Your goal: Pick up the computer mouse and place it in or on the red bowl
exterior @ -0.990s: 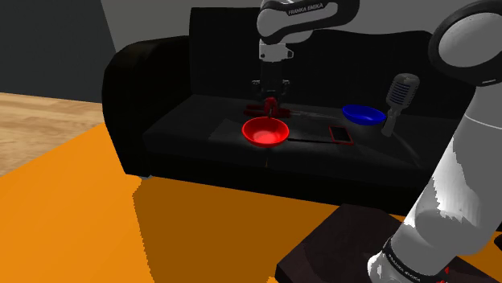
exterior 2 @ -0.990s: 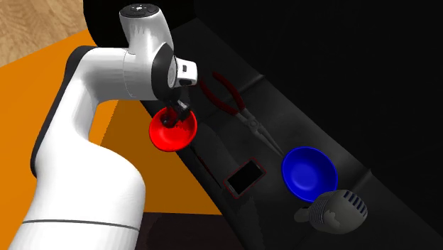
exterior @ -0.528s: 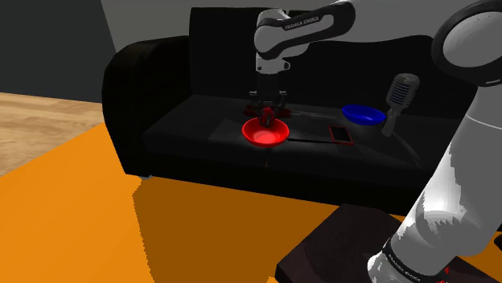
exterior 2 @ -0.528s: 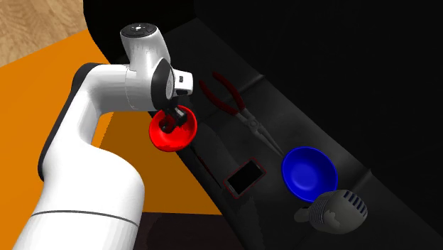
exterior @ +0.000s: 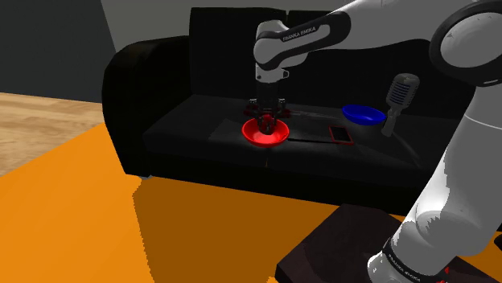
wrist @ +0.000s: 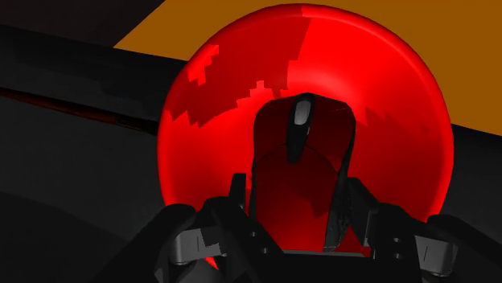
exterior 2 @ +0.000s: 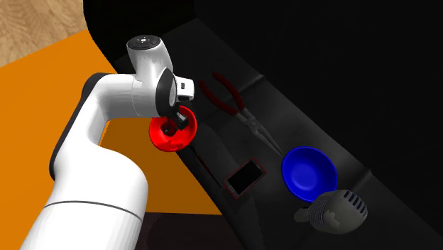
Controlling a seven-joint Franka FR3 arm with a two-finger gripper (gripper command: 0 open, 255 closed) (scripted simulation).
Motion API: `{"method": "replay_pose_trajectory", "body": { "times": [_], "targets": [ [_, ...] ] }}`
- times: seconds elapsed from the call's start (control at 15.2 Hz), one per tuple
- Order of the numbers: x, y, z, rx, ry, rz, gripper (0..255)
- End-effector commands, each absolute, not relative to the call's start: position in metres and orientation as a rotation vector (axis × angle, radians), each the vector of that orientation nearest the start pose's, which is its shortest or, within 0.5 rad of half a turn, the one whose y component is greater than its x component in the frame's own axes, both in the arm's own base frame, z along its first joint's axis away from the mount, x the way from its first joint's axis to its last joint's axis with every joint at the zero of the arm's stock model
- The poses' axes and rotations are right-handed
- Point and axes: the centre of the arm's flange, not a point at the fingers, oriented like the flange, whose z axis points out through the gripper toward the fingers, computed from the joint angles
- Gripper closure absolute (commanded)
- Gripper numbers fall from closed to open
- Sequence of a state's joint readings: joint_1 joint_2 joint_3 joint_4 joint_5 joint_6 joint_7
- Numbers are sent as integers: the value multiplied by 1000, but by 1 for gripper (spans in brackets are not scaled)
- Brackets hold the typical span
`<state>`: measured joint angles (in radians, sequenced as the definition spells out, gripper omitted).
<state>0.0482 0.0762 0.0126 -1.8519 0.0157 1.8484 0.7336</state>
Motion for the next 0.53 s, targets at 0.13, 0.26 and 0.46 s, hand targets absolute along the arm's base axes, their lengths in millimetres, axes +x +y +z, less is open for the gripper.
{"method": "replay_pose_trajectory", "body": {
  "times": [0.13,0.26,0.46],
  "targets": [
    [573,36,471,-2976,1049,125,255],
    [573,36,471,-2976,1049,125,0],
    [573,36,471,-2976,1049,125,0]
  ]
}}
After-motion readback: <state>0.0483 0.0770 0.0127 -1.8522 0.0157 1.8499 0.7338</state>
